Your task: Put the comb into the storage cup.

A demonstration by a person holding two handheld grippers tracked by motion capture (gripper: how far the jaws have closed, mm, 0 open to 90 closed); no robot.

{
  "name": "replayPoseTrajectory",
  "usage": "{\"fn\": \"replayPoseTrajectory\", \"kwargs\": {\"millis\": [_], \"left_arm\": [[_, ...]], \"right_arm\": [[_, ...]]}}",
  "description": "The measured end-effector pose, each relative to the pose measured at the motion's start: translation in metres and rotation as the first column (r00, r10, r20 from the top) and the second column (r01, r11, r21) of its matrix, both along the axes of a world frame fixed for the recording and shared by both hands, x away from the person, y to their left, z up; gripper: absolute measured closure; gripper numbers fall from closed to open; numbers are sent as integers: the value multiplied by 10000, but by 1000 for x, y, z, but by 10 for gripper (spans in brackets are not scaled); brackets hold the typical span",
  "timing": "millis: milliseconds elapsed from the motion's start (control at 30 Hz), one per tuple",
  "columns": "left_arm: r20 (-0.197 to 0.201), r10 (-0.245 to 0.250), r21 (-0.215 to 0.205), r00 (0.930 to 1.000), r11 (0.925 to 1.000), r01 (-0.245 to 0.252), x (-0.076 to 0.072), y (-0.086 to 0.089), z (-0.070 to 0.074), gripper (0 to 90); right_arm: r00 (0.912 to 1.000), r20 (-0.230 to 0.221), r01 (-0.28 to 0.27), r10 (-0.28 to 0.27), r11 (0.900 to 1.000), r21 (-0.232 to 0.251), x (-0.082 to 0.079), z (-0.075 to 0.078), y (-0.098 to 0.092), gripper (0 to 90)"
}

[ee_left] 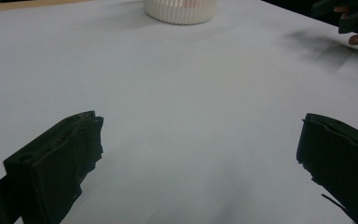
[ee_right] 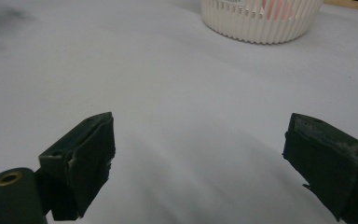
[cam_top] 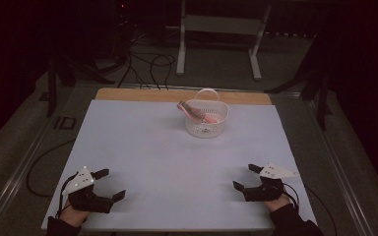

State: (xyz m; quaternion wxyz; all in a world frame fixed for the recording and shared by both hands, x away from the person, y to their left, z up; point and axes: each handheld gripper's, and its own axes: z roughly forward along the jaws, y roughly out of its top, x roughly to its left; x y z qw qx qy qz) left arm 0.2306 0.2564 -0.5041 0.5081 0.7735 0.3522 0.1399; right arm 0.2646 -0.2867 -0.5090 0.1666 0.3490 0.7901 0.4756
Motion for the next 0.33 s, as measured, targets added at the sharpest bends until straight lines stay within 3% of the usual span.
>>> {"fn": "replayPoseTrajectory", "kwargs": {"millis": [333], "left_arm": [[32, 4, -96, 10000, 10000, -4, 0, 1, -1, 0]], "right_arm": [[10000, -44, -45, 45, 10000, 85, 0, 0, -1, 88]]}}
